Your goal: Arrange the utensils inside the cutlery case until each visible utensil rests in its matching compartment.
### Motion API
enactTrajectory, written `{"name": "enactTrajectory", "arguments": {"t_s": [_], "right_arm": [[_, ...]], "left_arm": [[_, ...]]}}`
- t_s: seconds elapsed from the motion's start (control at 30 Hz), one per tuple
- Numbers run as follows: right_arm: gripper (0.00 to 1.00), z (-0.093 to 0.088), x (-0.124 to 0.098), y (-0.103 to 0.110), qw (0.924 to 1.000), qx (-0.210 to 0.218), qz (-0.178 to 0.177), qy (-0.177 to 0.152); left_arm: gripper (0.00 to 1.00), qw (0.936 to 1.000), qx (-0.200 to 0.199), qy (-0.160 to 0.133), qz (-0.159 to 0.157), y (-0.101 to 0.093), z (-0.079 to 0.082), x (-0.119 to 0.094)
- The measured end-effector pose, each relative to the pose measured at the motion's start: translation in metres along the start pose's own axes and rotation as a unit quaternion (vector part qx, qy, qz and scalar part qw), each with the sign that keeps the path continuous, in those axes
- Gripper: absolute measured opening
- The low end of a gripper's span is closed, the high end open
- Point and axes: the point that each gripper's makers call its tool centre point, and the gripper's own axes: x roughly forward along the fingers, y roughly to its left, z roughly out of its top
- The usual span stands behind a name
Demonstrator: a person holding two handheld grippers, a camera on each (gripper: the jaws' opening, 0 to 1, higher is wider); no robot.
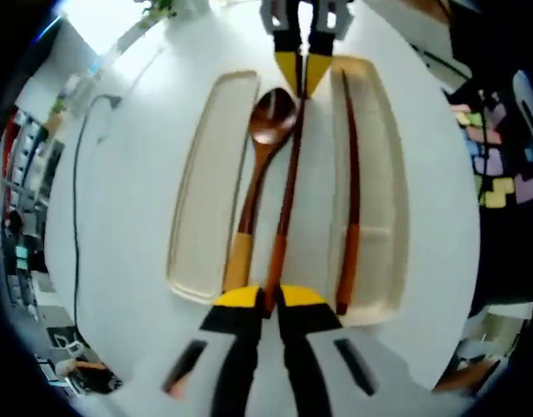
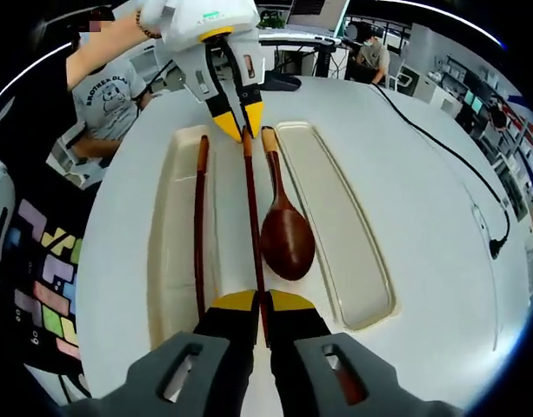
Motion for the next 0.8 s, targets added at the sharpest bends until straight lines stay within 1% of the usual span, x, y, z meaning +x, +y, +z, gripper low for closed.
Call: {"name": "enactTrajectory", "arguments": {"t_s": [0.07,0.13,0.23,0.47,0.5,0.53,0.6,0.63,0.8], "right_arm": [[0.02,0.0,-0.003,-0.002,1.0,-0.006,-0.007,0.0],[0.02,0.001,-0.007,-0.004,0.9999,-0.007,-0.013,0.0],[0.02,0.003,-0.012,-0.003,0.9999,-0.006,-0.013,-0.004],[0.02,0.007,-0.022,0.0,0.9998,-0.004,-0.014,-0.014],[0.02,0.008,-0.024,0.001,0.9997,-0.005,-0.016,-0.016],[0.02,0.011,-0.026,-0.002,0.9992,0.001,-0.033,-0.024],[0.02,0.01,-0.03,0.005,0.9994,-0.009,-0.026,-0.023],[0.02,0.009,-0.033,0.006,0.9994,-0.01,-0.025,-0.023],[0.02,0.013,-0.045,0.02,0.9989,-0.023,-0.021,-0.036]], "left_arm": [[0.06,1.0,0.007,-0.002,-0.004,-0.003,0.002,0.0],[0.06,0.9999,0.013,-0.003,0.006,-0.001,0.005,-0.003],[0.07,0.9997,0.013,0.001,0.02,0.003,0.009,-0.011],[0.06,0.9996,0.018,-0.005,0.019,-0.004,0.01,-0.023],[0.06,0.9997,0.018,-0.005,0.018,-0.005,0.01,-0.024],[0.06,0.9996,0.019,-0.005,0.018,-0.005,0.01,-0.025],[0.06,0.9996,0.019,-0.012,0.02,-0.007,0.012,-0.03],[0.06,0.9996,0.017,-0.02,0.01,-0.012,0.013,-0.034],[0.07,0.9994,0.016,-0.03,0.004,-0.021,0.015,-0.048]]}}
